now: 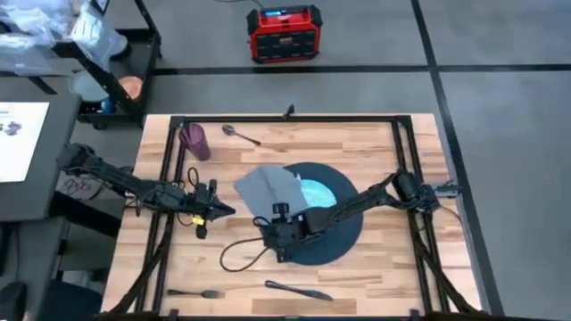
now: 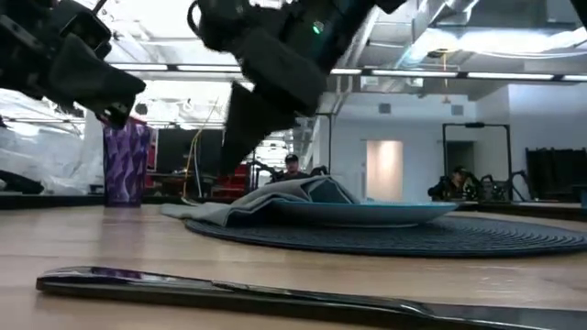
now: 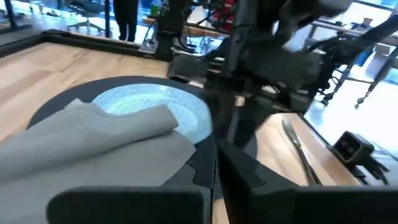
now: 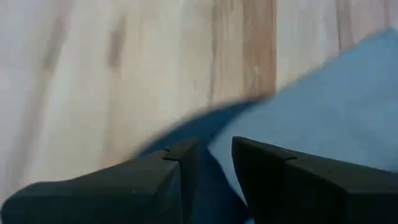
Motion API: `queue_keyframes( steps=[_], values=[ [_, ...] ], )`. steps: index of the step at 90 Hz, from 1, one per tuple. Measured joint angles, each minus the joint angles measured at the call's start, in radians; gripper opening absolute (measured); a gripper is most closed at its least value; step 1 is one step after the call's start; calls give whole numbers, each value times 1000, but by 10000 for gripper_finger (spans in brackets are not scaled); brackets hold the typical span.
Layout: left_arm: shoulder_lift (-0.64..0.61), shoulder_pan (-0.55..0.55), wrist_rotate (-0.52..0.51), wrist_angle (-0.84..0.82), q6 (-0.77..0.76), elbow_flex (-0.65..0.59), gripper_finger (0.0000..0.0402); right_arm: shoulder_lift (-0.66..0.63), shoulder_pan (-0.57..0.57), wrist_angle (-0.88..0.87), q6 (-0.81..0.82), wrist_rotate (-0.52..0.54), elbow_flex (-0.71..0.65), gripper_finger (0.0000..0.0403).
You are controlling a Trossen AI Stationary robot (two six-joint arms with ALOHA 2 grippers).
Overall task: Set table place
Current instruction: Fold the gray napkin
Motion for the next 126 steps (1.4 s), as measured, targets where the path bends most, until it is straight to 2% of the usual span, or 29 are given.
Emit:
queue_keyframes(
  steps=[32,62,72,80,126],
  values=[
    [-83,0,48,-85,-12,0,0,91,0,-148,-46,40,92,100],
    [-83,0,47,-96,-26,0,0,88,1,-157,-156,80,94,127],
    [-83,0,47,-97,-32,0,0,88,-1,-103,-175,127,94,128],
    [-83,0,46,-96,-33,0,0,88,-12,-70,-189,121,94,127],
    [-83,0,46,-122,-56,0,0,87,11,-134,-112,87,93,127]
  ],
)
